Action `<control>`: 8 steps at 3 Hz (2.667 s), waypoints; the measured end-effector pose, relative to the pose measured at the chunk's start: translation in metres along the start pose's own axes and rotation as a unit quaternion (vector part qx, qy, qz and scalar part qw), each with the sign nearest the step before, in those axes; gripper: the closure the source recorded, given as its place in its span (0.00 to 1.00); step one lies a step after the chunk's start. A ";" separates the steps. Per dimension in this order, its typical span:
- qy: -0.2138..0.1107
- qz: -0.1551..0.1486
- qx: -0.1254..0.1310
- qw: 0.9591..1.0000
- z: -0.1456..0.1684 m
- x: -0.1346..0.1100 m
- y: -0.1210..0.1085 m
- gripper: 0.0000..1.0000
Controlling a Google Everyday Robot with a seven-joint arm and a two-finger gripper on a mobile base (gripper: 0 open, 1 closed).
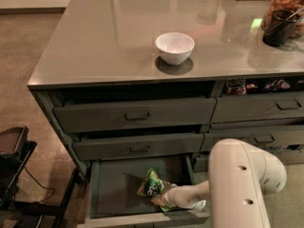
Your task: Pick green rice chip bag from bottom drawer and place on counter
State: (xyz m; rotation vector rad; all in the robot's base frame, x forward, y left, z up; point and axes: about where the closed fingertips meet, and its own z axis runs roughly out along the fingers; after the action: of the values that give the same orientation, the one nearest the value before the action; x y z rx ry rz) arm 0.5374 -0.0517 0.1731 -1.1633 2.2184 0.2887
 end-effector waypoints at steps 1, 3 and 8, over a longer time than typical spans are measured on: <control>0.009 0.012 -0.008 1.000 0.021 0.010 -0.007 0.36; 0.018 0.017 -0.015 1.000 0.034 0.015 -0.009 0.78; -0.018 -0.187 -0.132 0.973 -0.146 -0.026 -0.017 1.00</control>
Offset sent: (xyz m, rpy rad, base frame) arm 0.0294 -0.0011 -0.0734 -0.0132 0.1167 -0.0171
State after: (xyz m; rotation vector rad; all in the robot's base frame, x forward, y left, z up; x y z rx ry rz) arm 0.5017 -0.1099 0.3054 -1.6736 1.9177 0.4498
